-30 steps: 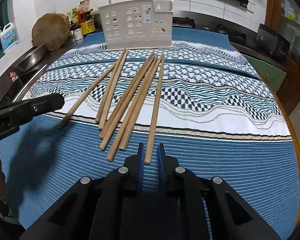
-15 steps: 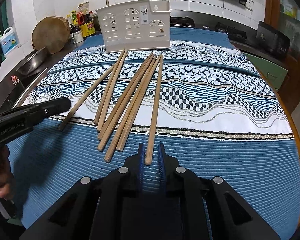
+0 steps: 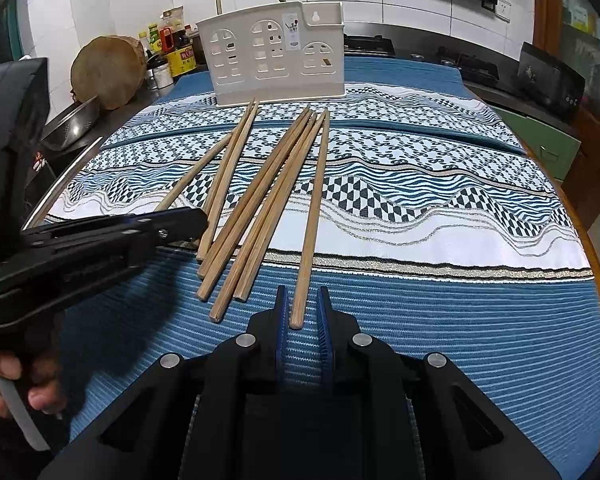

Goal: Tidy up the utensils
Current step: 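Close the left tool on a chopstick while the right tool grasps another chopstick, then carry the left tool's chopstick into the white holder and release while the right tool does likewise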

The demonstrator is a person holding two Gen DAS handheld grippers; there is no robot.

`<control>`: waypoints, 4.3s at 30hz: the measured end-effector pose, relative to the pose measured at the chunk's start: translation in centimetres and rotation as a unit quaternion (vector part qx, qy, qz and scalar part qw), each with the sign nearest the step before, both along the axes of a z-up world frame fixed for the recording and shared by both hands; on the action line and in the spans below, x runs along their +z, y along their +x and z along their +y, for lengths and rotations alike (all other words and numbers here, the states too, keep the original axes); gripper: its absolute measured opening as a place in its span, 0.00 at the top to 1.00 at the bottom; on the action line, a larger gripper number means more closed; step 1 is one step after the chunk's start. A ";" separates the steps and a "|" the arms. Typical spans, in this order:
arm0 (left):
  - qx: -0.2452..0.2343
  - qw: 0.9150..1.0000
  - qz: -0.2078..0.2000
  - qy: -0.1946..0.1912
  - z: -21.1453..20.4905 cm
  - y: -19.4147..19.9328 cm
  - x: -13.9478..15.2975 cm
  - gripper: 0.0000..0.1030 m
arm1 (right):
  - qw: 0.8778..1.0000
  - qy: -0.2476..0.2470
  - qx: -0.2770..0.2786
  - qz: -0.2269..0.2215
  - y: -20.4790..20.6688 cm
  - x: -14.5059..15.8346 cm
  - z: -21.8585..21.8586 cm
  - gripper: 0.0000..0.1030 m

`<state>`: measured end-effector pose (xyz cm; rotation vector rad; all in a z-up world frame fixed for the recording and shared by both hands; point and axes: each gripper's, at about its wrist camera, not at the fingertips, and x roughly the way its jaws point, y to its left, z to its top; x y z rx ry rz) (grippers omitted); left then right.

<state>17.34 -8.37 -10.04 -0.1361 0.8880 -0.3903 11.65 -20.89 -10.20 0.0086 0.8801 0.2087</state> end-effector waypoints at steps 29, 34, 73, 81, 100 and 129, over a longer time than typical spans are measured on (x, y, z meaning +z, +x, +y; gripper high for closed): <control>0.042 0.997 -0.002 0.057 -0.7 2.1 0.0 0.93 | 1.000 0.003 -0.006 -0.002 1.4 0.0 0.6 0.80; 0.036 0.996 -0.001 0.076 -1.3 3.0 0.1 0.93 | 1.000 0.004 -0.007 0.001 1.6 0.0 0.5 0.82; -0.004 0.987 -0.161 0.004 4.2 1.7 12.0 0.95 | 0.988 0.014 0.064 -0.138 8.4 18.7 -1.1 0.94; -0.012 0.984 -0.177 0.010 5.3 4.4 15.4 0.95 | 0.985 -0.010 0.068 -0.157 12.5 24.3 -0.3 0.94; 0.001 0.965 -0.262 0.014 7.7 9.3 26.2 0.95 | 0.973 -0.046 0.021 -0.223 25.0 31.8 2.6 0.94; 0.068 0.969 -0.236 0.033 8.1 19.4 24.2 0.94 | 0.982 -0.062 0.030 -0.173 24.4 24.2 0.2 0.64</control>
